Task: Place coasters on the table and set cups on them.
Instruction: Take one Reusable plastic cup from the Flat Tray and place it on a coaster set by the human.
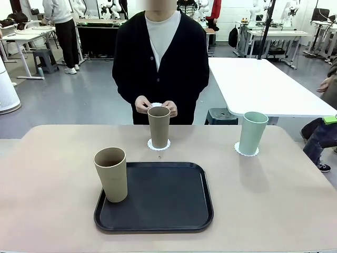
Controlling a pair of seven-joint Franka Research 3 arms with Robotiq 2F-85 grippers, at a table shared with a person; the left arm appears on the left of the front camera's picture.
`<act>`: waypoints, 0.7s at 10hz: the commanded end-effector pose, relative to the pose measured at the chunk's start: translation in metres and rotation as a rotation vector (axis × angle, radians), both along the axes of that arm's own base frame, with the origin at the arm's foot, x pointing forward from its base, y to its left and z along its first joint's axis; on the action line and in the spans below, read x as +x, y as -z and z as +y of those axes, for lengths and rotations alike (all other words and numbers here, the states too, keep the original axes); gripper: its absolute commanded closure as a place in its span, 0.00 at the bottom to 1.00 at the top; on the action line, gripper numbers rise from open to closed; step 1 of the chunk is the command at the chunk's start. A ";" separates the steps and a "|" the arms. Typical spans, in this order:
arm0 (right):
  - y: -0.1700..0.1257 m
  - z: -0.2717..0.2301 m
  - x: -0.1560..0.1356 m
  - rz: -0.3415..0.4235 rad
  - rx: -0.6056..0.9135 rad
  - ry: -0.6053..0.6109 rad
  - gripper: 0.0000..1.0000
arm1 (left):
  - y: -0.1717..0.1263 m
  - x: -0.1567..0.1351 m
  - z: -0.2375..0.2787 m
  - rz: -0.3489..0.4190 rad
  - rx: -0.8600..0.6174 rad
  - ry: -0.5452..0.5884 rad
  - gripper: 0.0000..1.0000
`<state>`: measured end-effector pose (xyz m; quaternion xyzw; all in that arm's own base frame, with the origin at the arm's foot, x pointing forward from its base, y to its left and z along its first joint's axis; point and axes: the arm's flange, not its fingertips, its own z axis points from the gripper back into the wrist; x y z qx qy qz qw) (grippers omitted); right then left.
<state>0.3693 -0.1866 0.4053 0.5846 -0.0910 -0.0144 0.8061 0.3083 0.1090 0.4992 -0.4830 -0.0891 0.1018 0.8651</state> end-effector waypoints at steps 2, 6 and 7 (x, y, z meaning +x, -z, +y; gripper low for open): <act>-0.001 -0.001 -0.002 0.001 -0.007 -0.004 0.00 | 0.000 -0.001 0.000 -0.011 -0.011 0.001 0.00; -0.001 -0.001 -0.002 0.001 -0.007 -0.004 0.00 | 0.000 -0.001 0.000 -0.011 -0.011 0.001 0.00; -0.001 -0.001 -0.002 0.001 -0.007 -0.004 0.00 | 0.000 -0.001 0.000 -0.011 -0.011 0.001 0.00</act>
